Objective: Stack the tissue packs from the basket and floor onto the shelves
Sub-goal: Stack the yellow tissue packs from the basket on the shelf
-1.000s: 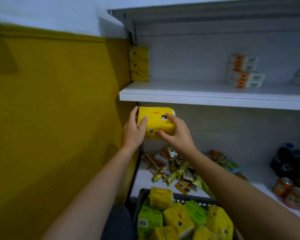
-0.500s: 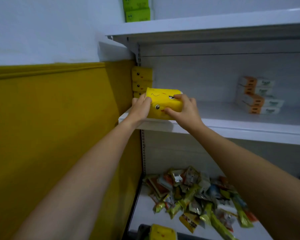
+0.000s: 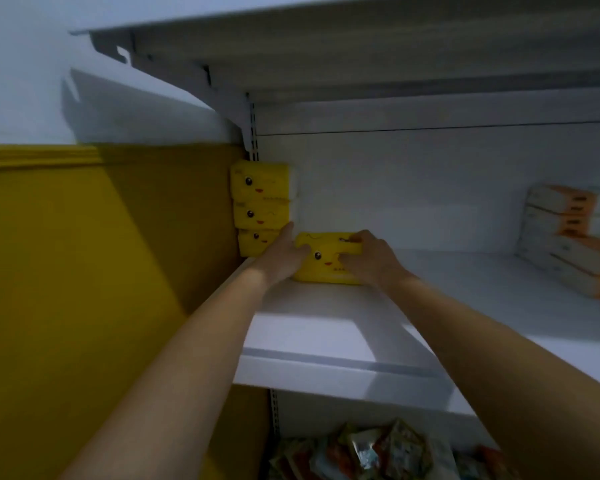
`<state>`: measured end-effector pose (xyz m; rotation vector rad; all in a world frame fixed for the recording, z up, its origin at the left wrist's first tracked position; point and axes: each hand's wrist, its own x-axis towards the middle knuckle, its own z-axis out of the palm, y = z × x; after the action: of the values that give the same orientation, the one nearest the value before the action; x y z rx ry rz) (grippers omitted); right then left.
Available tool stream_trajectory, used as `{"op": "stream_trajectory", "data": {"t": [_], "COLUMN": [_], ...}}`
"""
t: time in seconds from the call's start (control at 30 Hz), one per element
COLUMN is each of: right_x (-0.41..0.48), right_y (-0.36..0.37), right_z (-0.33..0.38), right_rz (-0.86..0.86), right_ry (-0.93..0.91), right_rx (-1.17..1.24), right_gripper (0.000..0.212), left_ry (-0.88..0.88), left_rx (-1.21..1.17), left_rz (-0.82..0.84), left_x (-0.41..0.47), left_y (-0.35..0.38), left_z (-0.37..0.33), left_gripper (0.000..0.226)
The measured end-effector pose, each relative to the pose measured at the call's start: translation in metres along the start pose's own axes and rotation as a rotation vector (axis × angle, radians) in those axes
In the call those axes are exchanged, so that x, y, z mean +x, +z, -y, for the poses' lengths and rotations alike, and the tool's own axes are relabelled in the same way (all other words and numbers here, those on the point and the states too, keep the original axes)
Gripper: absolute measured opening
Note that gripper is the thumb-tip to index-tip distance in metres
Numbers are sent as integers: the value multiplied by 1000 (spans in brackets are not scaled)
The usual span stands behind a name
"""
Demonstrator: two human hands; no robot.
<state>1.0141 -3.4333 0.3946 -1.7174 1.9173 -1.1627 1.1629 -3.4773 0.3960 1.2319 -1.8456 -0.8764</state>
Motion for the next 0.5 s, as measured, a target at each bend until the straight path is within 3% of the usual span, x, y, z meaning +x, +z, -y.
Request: {"op": "stream_trajectory", "data": {"t": [0.07,0.23,0.37,0.5], "right_x": [14,25,26,22], "right_y": [9,29,29,28], "right_z": [-6,-19,-19,-19], "right_rz": [-20,-262,-239,-246], "right_ry": [19,-12,-12,-66], "right_rx": [22,-136,-84,-76], "right_gripper": [51,59,54,52], "left_ry": [18,225,266,272], "left_rx": [53,340,437,534], "left_rz": [-48,-515,-452,-367], "left_x": [14,25,26,29], "left_y": [5,12,13,17], "left_z": [7,27,29,32], "left_gripper": [63,37,23,30]}}
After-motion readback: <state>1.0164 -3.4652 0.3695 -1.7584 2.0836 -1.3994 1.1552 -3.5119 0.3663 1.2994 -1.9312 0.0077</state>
